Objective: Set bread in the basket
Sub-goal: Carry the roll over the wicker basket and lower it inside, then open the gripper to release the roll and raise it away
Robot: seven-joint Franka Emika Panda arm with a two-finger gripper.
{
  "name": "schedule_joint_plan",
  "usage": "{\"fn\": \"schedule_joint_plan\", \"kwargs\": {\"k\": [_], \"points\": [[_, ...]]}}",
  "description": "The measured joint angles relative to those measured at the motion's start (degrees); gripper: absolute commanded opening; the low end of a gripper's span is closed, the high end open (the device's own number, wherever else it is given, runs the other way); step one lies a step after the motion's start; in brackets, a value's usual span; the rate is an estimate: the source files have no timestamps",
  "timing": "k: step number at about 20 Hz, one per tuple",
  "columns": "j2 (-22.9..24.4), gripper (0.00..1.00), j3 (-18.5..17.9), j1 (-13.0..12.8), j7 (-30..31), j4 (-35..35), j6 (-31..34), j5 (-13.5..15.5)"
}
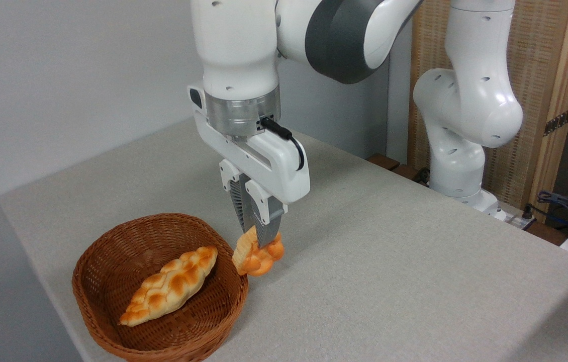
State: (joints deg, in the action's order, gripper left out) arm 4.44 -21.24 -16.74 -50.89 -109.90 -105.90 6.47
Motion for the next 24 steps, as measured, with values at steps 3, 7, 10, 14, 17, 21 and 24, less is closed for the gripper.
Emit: {"fn": "schedule_joint_plan", "kwargs": {"k": [3,7,10,14,17,21,24], "points": [[0.0,0.30,-0.3,0.0,0.0,0.6,0.0,2.3],[-0.5,0.59,-0.3,0.0,0.0,0.9,-4.2,5.7],[-0.9,1.00,-0.3,0.0,0.1,1.0,-8.1,7.9],[-1.6,1.00,-0.3,0.0,0.1,1.0,-10.6,8.9],[-1.7,1.00,-0.3,0.0,0.1,1.1,-10.7,8.9],[-1.7,1.00,-0.3,0.0,0.1,1.1,-10.7,8.9],[-1.7,1.00,-0.3,0.0,0.1,1.1,-10.7,8.9]]}}
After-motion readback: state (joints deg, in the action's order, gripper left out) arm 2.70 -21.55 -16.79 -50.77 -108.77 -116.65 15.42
